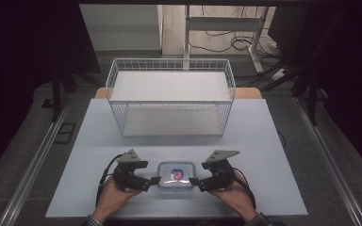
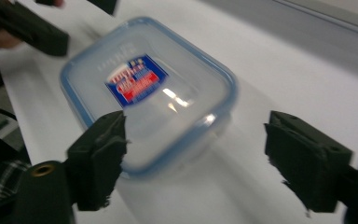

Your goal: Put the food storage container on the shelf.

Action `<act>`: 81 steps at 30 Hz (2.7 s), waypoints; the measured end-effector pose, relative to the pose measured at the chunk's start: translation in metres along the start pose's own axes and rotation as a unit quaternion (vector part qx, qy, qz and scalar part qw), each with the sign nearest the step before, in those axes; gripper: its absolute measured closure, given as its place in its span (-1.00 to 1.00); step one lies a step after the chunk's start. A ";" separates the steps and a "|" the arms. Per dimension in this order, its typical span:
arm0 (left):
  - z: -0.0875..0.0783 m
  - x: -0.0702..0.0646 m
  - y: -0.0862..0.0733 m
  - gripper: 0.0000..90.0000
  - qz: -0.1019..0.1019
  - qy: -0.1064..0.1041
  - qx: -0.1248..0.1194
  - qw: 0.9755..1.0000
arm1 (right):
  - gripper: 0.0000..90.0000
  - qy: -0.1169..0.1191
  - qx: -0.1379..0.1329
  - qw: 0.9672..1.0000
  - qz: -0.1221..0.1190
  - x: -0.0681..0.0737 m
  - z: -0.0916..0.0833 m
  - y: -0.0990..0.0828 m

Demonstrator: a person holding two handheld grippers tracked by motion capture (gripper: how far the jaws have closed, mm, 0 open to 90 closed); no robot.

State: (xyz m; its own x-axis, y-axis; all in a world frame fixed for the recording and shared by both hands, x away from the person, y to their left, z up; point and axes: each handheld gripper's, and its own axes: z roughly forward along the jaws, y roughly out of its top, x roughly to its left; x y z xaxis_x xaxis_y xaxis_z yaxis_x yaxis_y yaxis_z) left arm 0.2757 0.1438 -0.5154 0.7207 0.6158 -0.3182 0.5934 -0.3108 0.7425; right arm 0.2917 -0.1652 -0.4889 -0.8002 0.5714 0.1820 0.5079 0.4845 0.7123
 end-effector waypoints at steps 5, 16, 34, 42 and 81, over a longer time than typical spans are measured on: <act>0.021 0.000 0.007 -0.79 -0.006 -0.027 0.030 0.999 | -0.71 0.023 0.019 0.999 0.020 -0.003 0.019 0.003; 0.009 -0.004 -0.006 -0.34 -0.044 -0.070 0.031 0.996 | -0.35 0.084 0.029 0.994 0.070 -0.004 0.016 -0.010; -0.003 0.011 -0.022 0.27 -0.086 -0.146 -0.010 0.985 | 0.39 0.142 -0.020 0.983 0.115 -0.019 -0.007 -0.021; -0.003 0.013 -0.026 0.26 -0.088 -0.154 -0.014 0.984 | 0.12 0.160 0.003 0.977 0.141 -0.020 0.006 -0.026; -0.036 0.016 0.053 0.27 -0.070 -0.104 -0.074 0.989 | 0.31 0.144 -0.089 0.977 0.131 -0.039 -0.031 0.044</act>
State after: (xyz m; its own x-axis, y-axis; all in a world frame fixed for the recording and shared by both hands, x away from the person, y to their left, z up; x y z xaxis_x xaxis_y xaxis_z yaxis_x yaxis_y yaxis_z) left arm 0.3054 0.1632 -0.4600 0.7017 0.4790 -0.5274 0.6456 -0.1142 0.7551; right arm 0.3352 -0.1870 -0.4437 -0.7194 0.4380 0.5391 0.6647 0.2088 0.7174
